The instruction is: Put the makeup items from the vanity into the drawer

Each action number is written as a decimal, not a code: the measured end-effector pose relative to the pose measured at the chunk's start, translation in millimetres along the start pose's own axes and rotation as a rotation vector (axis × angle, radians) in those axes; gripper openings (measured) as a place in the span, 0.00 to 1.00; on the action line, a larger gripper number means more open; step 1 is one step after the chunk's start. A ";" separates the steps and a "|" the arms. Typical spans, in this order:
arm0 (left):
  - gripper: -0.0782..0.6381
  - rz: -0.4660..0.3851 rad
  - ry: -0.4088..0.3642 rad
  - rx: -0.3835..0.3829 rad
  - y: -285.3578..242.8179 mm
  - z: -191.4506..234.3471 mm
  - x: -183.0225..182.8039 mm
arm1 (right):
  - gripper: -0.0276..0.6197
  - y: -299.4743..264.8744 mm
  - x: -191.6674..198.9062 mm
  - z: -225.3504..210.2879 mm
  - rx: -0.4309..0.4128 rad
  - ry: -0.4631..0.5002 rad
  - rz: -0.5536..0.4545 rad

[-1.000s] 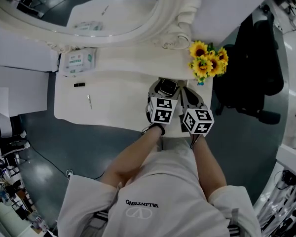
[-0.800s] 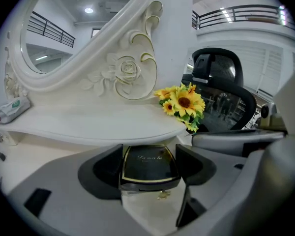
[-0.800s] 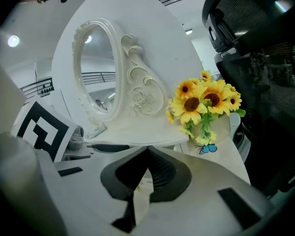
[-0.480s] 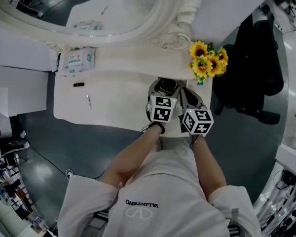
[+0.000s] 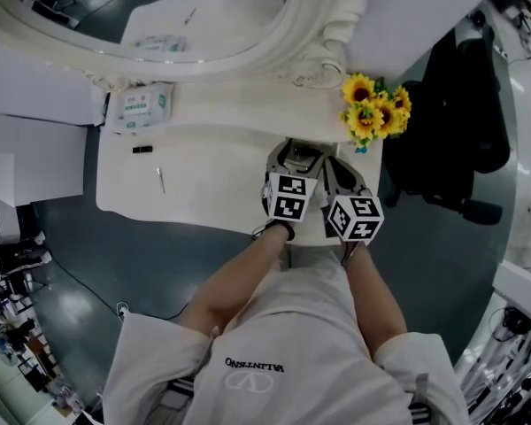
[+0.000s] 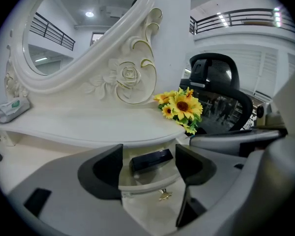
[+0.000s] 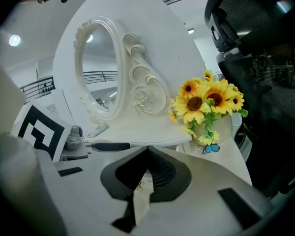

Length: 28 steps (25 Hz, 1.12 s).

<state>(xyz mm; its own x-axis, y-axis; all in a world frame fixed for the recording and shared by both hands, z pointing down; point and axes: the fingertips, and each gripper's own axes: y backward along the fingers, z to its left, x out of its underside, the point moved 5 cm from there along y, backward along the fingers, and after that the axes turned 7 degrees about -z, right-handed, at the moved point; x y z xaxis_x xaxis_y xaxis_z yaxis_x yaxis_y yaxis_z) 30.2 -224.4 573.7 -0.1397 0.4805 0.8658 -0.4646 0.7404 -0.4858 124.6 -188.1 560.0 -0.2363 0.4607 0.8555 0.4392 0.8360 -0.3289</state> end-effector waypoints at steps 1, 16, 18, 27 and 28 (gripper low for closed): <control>0.58 -0.008 -0.003 0.000 1.7 0.4 -1.1 | 0.06 0.2 -0.5 0.7 -0.001 0.002 -0.002; 0.11 -0.195 -0.060 0.042 76.8 18.2 -23.6 | 0.06 10.3 -16.4 26.5 -0.006 0.045 -0.055; 0.11 -0.255 -0.055 0.069 97.8 25.0 -31.6 | 0.06 13.4 -23.2 34.4 -0.009 0.058 -0.077; 0.11 -0.509 -0.083 0.095 205.1 63.6 -81.2 | 0.06 43.8 -75.5 64.4 -0.039 0.168 -0.218; 0.11 -0.532 -0.084 0.083 218.1 68.7 -85.4 | 0.06 49.3 -81.9 67.1 -0.040 0.176 -0.236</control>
<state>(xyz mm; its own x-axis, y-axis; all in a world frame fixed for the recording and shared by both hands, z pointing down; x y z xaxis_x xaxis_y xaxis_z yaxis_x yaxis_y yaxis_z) -119.2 -136.3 402.0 0.0658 0.0079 0.9978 -0.5571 0.8299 0.0302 107.5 -164.6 446.9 -0.1834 0.1933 0.9638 0.4244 0.8999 -0.0998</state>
